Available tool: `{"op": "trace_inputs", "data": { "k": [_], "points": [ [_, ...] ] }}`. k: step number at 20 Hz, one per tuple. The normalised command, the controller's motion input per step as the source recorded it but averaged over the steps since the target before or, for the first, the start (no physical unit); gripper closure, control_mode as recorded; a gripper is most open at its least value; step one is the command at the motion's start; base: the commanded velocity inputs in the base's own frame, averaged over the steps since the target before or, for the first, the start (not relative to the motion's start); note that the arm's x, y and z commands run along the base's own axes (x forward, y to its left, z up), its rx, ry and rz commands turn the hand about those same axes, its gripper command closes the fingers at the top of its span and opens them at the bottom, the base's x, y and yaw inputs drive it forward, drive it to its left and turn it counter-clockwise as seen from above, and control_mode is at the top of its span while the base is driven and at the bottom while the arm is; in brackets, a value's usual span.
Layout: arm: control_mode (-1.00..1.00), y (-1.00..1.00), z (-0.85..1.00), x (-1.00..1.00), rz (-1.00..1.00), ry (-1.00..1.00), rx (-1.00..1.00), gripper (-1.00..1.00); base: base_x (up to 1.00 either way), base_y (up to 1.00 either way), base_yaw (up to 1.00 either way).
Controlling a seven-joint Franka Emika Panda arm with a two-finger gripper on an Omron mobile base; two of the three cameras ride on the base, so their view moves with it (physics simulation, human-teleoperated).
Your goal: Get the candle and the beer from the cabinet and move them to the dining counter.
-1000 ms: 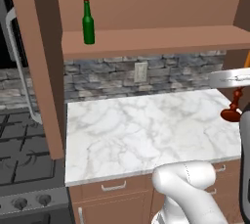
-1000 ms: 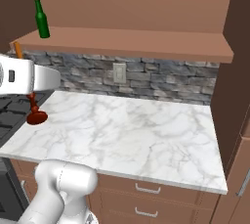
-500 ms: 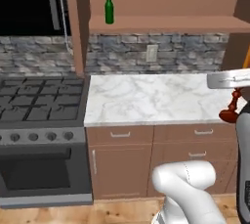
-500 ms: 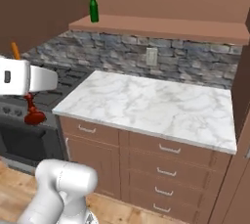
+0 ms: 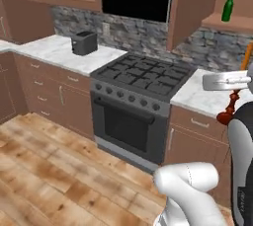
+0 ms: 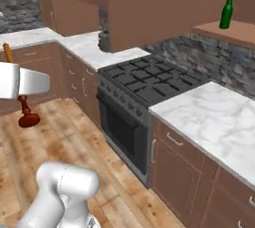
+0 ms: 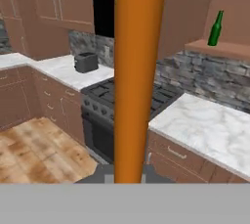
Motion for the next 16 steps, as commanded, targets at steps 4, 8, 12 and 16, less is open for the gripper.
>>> {"op": "trace_inputs", "data": {
  "k": [4,8,12,16],
  "points": [
    [1.00,0.00,0.00,0.00,0.00,0.00,0.00,1.00,-0.06,0.00,1.00],
    [1.00,0.00,0.00,0.00,0.00,0.00,0.00,1.00,0.00,0.01,1.00],
    [1.00,0.00,0.00,0.00,0.00,0.00,0.00,1.00,0.00,0.01,0.99],
    [1.00,0.00,0.00,0.00,0.00,0.00,0.00,1.00,0.00,0.01,0.91]
  ]
}}
